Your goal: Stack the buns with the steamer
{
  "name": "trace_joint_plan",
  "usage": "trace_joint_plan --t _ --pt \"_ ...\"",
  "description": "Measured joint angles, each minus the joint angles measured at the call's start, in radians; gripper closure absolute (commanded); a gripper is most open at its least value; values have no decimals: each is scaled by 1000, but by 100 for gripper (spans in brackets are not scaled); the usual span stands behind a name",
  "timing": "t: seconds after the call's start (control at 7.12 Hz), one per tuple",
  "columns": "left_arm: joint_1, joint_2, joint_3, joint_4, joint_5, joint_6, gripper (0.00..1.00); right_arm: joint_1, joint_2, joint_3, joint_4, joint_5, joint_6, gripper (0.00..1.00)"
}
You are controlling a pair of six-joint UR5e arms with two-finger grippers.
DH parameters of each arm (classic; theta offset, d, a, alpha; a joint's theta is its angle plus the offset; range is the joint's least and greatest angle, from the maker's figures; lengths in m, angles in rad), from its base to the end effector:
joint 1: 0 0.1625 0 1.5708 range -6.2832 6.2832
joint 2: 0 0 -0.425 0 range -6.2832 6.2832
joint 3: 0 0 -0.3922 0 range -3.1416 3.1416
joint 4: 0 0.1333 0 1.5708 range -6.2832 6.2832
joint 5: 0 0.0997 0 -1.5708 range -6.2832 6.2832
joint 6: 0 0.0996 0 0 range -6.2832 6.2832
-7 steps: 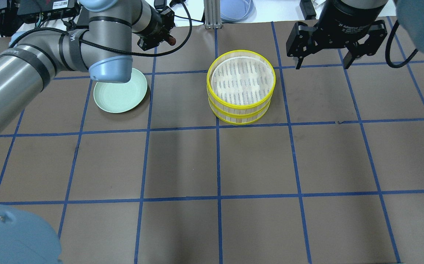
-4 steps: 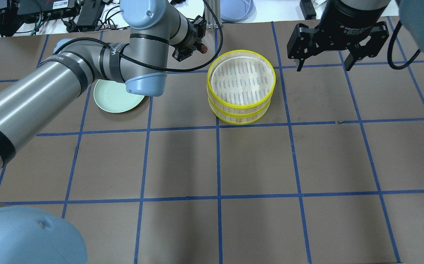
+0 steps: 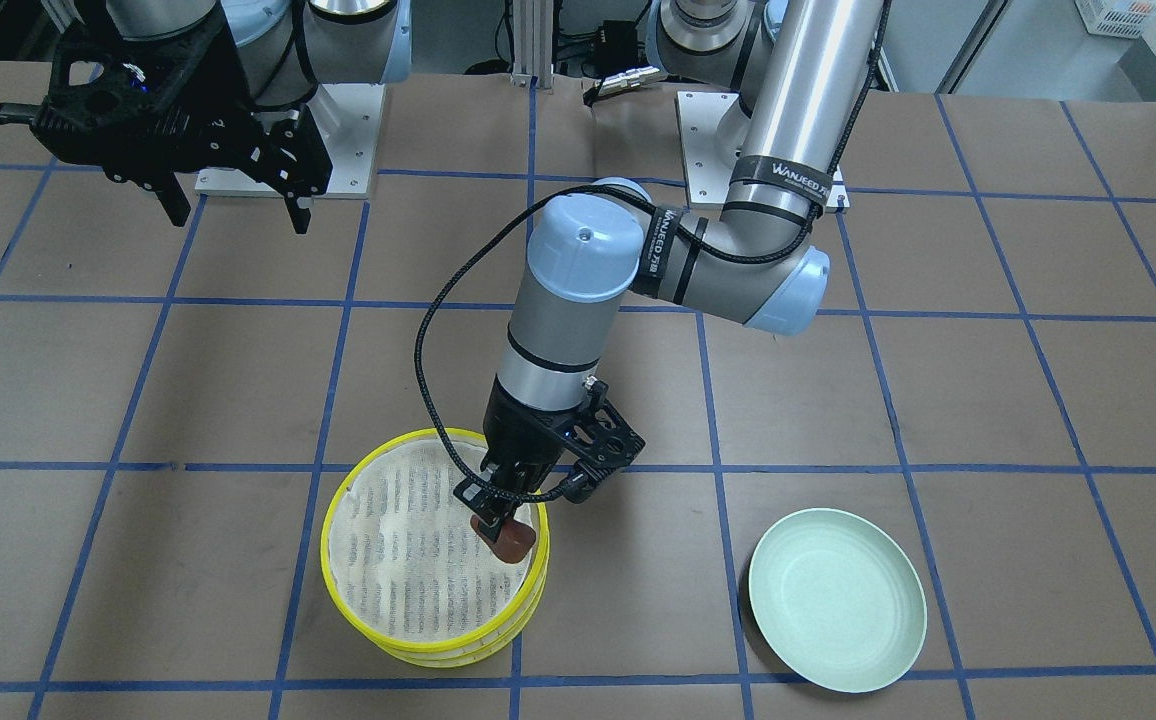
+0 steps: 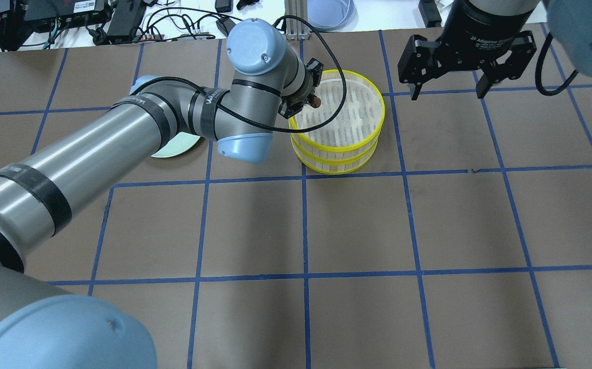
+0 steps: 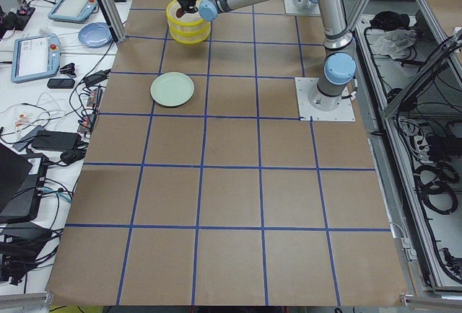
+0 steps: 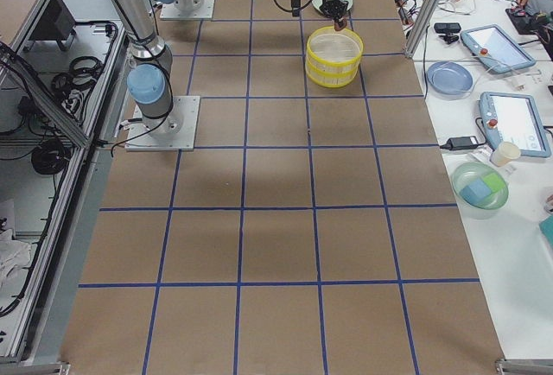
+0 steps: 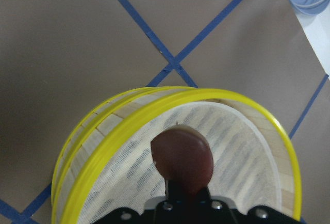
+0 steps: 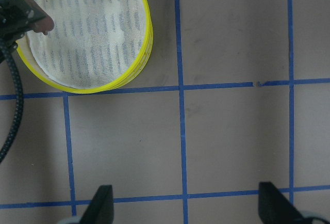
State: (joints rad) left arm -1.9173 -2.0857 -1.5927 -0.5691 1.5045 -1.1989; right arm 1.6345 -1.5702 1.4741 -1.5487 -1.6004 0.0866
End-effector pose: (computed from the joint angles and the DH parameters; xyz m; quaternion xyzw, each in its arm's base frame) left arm -0.3625 -0.5921 0.2877 0.3951 -0.8887 0.1423 0.1838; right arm 0.1618 -0.4881 0.5332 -0.0120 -0.9991 0.0380 0.0120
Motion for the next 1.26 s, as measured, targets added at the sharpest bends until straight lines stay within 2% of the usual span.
trace_joint_plan --t 0.14,0.28,1.26 --pt "-11 2 -14 4 23 -5 11 -1 8 0 -12 1 -17 0" --pt "-15 8 -16 10 32 -19 1 -2 12 0 -19 2 -23 0" --pt "-19 22 5 18 22 -105 2 -2 15 2 -23 -1 -13 0"
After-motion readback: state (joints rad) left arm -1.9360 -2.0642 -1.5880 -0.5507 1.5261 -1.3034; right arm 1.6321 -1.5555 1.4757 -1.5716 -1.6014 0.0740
